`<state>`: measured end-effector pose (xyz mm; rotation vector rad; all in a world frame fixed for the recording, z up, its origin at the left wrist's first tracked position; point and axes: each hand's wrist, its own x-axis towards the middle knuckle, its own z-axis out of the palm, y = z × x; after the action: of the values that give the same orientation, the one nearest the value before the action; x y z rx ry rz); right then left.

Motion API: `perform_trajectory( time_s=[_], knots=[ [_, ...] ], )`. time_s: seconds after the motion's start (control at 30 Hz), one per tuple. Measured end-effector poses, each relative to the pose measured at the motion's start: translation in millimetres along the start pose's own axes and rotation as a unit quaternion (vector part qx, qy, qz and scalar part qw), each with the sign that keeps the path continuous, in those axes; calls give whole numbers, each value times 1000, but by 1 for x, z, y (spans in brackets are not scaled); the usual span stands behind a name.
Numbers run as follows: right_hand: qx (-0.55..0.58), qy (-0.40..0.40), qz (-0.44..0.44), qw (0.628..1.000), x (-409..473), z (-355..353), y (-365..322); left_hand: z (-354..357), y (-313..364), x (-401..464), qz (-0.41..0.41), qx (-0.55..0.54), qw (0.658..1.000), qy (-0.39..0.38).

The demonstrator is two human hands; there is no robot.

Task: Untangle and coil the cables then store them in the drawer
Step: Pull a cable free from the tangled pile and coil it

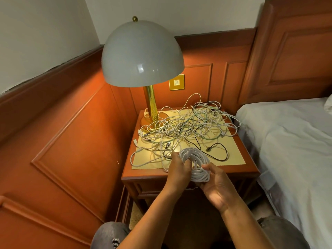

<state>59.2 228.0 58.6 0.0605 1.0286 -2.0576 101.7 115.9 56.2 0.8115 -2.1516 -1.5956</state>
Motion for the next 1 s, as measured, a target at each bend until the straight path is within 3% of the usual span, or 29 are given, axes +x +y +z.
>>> perform_trajectory(
  time_s=[0.2,0.57,0.8,1.0],
  knots=[
    [19,-16,17,1000,-3,-2,2,3,-7,0,-50,-27,998,-17],
    [-61,-30,-109,992,1,6,1,4,2,2,-30,-41,998,-49],
    [-65,-12,-131,989,3,4,-9,1,11,1,-78,-122,984,-105],
    [-128,21,-190,973,4,8,-12,0,13,5,-65,-156,983,-73]
  ],
)
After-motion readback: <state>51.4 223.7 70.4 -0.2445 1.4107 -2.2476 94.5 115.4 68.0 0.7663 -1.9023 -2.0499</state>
